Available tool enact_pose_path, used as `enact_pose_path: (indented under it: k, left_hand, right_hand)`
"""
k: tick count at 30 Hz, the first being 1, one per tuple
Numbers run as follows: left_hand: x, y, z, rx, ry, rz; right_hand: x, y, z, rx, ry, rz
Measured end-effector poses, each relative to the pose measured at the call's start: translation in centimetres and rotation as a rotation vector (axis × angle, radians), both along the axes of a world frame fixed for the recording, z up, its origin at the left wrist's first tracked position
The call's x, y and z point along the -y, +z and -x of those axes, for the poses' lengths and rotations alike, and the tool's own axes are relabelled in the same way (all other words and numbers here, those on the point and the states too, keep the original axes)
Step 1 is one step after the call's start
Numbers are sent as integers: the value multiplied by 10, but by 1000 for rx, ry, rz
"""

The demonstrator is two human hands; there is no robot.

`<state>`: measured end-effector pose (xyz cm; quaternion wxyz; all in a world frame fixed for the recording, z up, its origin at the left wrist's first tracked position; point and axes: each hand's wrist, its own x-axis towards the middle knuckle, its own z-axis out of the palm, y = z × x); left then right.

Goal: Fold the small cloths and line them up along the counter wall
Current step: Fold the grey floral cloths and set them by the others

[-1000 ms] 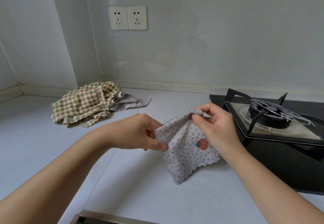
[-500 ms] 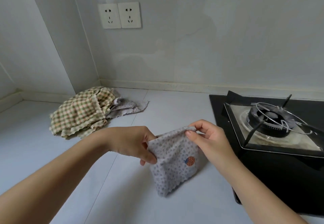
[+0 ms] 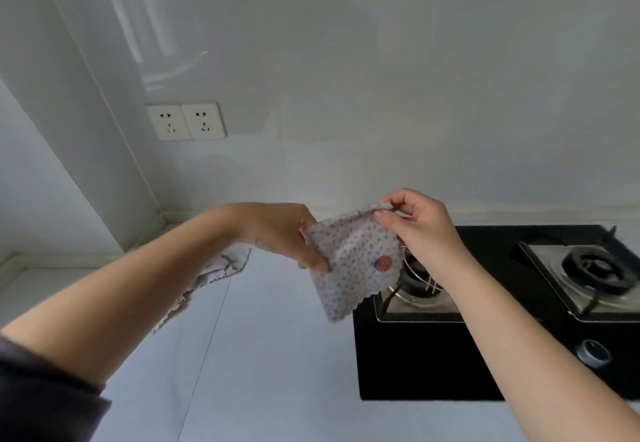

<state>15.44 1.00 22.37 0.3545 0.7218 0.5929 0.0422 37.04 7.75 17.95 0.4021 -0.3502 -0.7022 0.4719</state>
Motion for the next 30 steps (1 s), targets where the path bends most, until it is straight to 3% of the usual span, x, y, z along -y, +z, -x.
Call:
enact_pose_path:
  k: [2,6,8,10,13,17,19,23,27,30]
  left_hand:
    - [-4,8,-18,196,70,-128]
    - [-6,-2,-82,871,290,-289]
    - [-9,-18,-132,1119,479,-257]
    - [-11,-34,-188,1226,667,-127]
    - [-20,-51,-266,1149,894,-42]
    - [-37,-53,-347,736,930,-465]
    - [-45,-51,-377,675,849,-570]
    - [-72,-54,-422,770,698,-374]
    - [-101,-64,-469,901,669,-314]
    - [-125,-71,-506,990,598,-81]
  right_hand:
    - [-1,13,-23,-36,-43,26]
    - [-6,27,-81,-140,-157,46]
    - [-7,31,-114,-187,-211,48]
    - [-6,33,-149,-241,-267,66]
    - [-6,30,-204,-282,-331,124]
    - [-18,19,-275,-300,-389,269]
    - [-27,16,-307,-333,-425,325]
    - [-50,8,-367,-354,-501,368]
    - [-68,-4,-420,-316,-452,608]
    - [-83,-14,-459,-262,-453,595]
